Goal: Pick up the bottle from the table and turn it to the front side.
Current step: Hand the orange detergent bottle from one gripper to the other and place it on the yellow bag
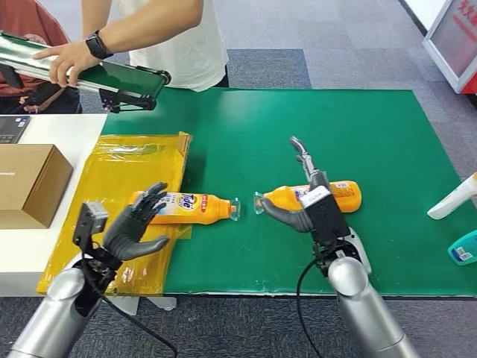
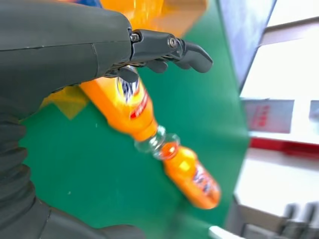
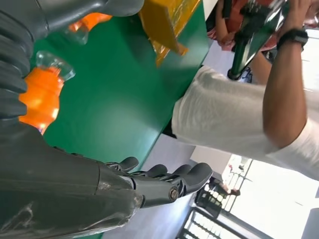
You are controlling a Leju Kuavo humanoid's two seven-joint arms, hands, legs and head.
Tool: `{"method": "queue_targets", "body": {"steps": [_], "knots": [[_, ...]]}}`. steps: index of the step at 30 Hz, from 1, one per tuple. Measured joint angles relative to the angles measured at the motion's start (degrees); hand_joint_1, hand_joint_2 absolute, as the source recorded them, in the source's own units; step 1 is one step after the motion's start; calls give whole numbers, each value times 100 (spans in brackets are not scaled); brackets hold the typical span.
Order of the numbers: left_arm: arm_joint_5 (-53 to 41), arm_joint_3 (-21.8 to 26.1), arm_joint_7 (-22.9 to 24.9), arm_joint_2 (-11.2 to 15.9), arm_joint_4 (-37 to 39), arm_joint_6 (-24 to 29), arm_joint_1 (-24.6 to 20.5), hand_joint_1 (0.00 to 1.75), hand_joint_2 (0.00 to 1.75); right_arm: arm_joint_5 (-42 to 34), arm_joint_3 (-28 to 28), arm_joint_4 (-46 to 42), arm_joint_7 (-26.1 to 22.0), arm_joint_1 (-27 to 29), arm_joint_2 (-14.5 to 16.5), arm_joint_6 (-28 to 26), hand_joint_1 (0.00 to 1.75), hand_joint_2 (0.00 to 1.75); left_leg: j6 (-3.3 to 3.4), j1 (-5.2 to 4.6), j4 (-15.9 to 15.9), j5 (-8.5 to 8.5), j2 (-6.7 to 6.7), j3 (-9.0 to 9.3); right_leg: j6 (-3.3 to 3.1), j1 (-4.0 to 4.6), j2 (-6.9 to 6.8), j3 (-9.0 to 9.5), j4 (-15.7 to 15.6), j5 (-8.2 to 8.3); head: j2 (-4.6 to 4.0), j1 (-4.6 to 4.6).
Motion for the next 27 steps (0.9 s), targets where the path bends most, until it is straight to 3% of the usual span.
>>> {"method": "queue_targets", "body": {"steps": [4, 11, 19, 27], "knots": [[349, 208, -22, 402, -533, -62, 237, 0, 175, -266, -227, 26, 34, 4, -166, 279, 0, 175, 0, 0, 0, 0, -1, -1, 0, 0, -1, 1, 0, 0, 0, 0], [203, 968, -339, 734, -1265, 209, 954, 0, 175, -870, -602, 247, 229, 7, -448, 1028, 0, 175, 2, -1, 0, -3, 0, -1, 0, -1, 0, 0, -1, -2, 0, 0], [-143, 2174, -466, 655, -1989, 262, 2175, 0, 175, -797, -1093, 380, 344, 270, -648, 1207, 0, 175, 4, -1, 0, -15, 1, -2, 2, -1, 0, -2, -2, -19, 0, -1], [-267, 2777, -533, 392, -2413, 170, 2732, 0, 175, -868, -1462, 360, 361, 561, -738, 1357, 0, 175, 6, -1, 0, -19, -1, -2, 3, -1, -1, 1, -3, -20, 0, 0]]}}
